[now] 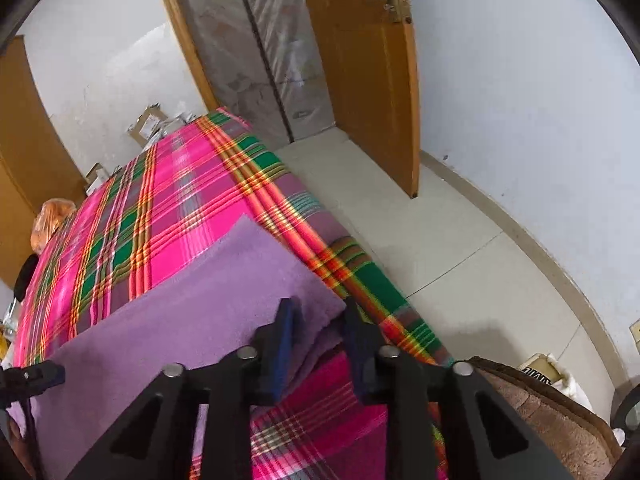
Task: Fold clothes
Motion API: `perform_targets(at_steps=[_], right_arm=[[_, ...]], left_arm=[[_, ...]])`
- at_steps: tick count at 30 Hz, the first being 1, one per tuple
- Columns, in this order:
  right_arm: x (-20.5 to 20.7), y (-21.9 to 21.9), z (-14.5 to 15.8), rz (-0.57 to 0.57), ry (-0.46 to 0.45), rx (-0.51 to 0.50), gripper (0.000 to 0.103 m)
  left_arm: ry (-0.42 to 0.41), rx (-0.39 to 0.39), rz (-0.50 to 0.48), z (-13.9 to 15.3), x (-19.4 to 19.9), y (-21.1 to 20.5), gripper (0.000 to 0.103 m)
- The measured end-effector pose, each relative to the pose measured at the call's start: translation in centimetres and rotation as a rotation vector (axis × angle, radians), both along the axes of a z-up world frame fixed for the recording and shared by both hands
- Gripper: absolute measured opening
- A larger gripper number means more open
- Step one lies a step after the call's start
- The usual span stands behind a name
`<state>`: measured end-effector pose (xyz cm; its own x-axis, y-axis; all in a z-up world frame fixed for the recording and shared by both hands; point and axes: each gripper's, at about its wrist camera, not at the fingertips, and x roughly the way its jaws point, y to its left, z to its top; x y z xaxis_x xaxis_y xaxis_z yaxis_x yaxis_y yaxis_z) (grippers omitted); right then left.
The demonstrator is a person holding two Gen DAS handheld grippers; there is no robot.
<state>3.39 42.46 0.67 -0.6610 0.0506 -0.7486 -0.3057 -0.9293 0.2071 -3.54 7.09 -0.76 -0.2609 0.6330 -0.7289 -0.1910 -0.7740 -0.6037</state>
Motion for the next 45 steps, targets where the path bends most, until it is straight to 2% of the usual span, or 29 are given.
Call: perform_targets(at_steps=[4,15,23,28,32,34,41,45], right_arm=[[0.1,-0.5,0.2,0.032,0.001,0.002,0.015],[2.0,-3.8,3.0,0.17,0.14,0.03,0.015],[3.4,-7.6,4.1,0.269,0.182,0.071,0.015],[4.2,-10.4,4.2,0.319,0.19,0.16,0.015],[4.5,-12.8,4.0,0.38,0.191,0.223,0.015],[4.7,-13.8,4.0,0.404,0.193,0.243,0.015],[5.3,-16.2,3.7,0.453,0.187,0.265,0.014],[5.7,-16.9,3.9,0.463,0.193,0.26,0.014]], left_arm=[[0.004,-0.003,0.0,0.0,0.0,0.0,0.041],[-0.029,-0.008,0.021,0.1,0.0,-0.1,0.041],[-0.059,-0.004,0.039,0.2,0.0,-0.3,0.041],[-0.112,0.045,0.071,0.0,0.0,-1.1,0.041],[-0.145,0.106,0.077,-0.1,0.1,-1.1,0.049],[-0.16,0.136,0.078,-0.2,0.2,-1.1,0.049],[-0.205,0.226,0.074,-0.3,0.5,-1.0,0.049],[-0.207,0.235,0.071,-0.1,0.7,-1.2,0.049]])
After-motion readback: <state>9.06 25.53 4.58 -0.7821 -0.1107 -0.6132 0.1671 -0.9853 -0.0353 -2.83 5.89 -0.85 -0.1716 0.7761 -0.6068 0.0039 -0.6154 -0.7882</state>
